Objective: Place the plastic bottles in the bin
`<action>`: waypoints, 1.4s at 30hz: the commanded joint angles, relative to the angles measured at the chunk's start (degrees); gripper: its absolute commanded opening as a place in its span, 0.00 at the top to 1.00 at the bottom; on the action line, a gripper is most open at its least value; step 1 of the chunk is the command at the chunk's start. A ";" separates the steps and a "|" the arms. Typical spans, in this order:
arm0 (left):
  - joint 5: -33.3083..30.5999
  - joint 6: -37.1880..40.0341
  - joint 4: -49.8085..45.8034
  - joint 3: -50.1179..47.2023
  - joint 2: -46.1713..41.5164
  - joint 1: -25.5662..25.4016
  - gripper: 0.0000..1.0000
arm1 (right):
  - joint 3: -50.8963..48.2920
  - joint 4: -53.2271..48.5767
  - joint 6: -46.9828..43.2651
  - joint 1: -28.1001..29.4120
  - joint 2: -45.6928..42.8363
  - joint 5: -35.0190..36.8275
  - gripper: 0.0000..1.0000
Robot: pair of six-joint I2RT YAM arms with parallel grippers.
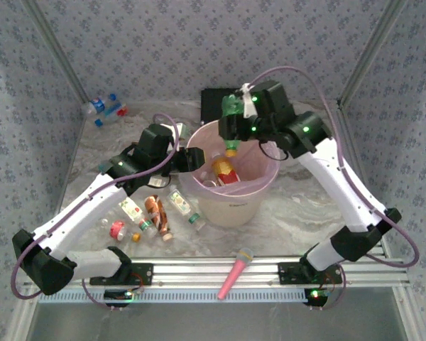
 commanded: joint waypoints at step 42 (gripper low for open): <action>-0.08 1.79 -1.10 0.56 0.62 0.94 0.49 | -17.41 -0.34 3.52 4.35 8.52 6.16 0.23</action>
